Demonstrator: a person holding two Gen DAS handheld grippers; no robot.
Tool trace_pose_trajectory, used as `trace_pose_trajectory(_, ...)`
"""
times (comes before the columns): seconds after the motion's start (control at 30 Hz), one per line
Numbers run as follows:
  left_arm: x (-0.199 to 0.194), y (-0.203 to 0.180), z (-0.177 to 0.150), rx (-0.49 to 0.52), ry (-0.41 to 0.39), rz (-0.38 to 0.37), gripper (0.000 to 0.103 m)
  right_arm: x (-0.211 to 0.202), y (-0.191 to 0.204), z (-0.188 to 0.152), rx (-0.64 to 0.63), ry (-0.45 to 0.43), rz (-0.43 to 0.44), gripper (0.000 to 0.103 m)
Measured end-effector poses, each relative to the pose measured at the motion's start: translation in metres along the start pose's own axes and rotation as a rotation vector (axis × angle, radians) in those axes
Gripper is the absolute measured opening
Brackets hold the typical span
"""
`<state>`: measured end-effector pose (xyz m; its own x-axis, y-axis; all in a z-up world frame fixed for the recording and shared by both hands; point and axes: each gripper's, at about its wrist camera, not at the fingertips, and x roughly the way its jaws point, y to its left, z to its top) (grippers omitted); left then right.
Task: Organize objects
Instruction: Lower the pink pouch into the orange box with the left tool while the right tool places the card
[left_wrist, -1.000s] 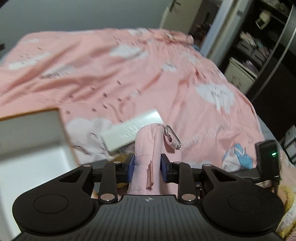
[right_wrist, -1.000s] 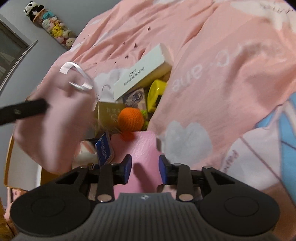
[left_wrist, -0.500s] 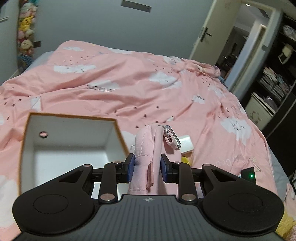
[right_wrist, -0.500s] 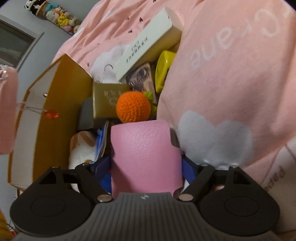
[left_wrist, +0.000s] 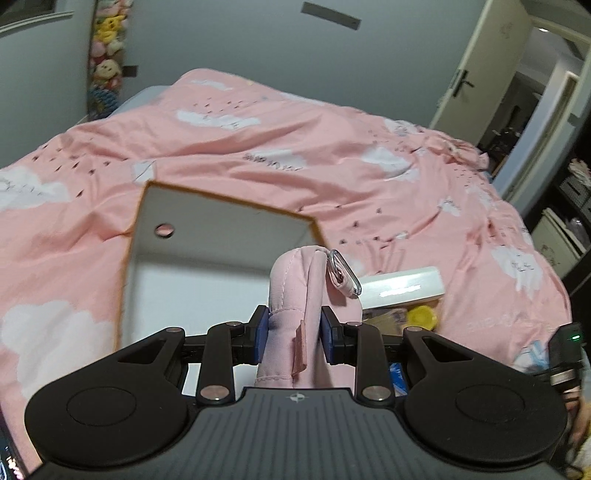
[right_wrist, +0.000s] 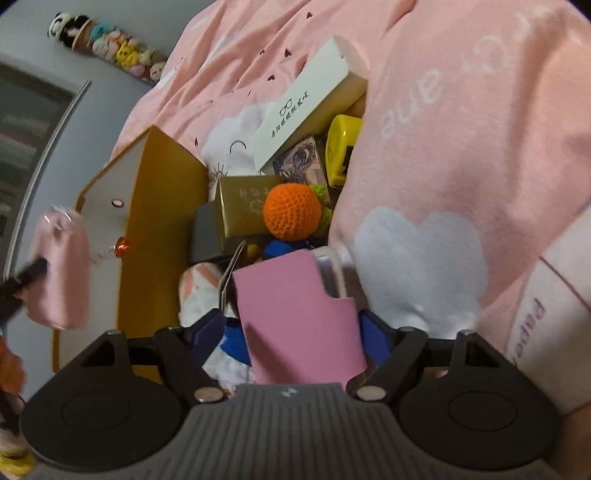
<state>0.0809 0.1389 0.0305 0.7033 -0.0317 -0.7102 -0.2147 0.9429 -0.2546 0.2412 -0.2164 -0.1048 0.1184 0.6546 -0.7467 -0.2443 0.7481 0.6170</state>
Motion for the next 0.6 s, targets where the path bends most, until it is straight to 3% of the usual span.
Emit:
trace_pose_trajectory(0.1,0.002,0.01,-0.006,-0.006,0.013,0.024,0.033,-0.007,0.001,-0.001,0.013,-0.011,-0.027,0.05)
trace_pose_trajectory(0.23,0.009,0.017,-0.015,-0.008,0.047,0.065,0.033,-0.021,0.01,-0.005,0.001,-0.038,-0.03,0.037)
trace_pose_trajectory(0.4,0.017,0.02,-0.029,-0.006,0.087,0.052,0.033,-0.033,0.031,-0.012,-0.067,-0.023,-0.032,0.032)
trace_pose_trajectory(0.6,0.022,0.016,-0.04,-0.001,0.111,0.007,0.033,-0.026,0.052,-0.017,-0.179,-0.008,-0.118,0.028)
